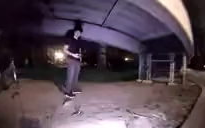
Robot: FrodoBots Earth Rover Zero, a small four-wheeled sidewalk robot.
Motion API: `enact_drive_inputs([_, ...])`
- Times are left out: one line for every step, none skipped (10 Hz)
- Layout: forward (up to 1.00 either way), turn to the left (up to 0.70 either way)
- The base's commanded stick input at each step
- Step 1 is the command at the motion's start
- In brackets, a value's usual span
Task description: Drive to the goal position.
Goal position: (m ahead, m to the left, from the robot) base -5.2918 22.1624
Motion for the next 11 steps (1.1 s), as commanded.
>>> enact_drive_inputs([0.34,0.0])
enact_drive_inputs([0.34,0.0])
enact_drive_inputs([0.34,0.0])
enact_drive_inputs([0.34,0.0])
enact_drive_inputs([0.34,0.0])
enact_drive_inputs([0.34,0.0])
enact_drive_inputs([0.34,0.0])
enact_drive_inputs([0.34,0.0])
enact_drive_inputs([0.34,0.0])
enact_drive_inputs([0.34,0.0])
enact_drive_inputs([0.34,0.0])
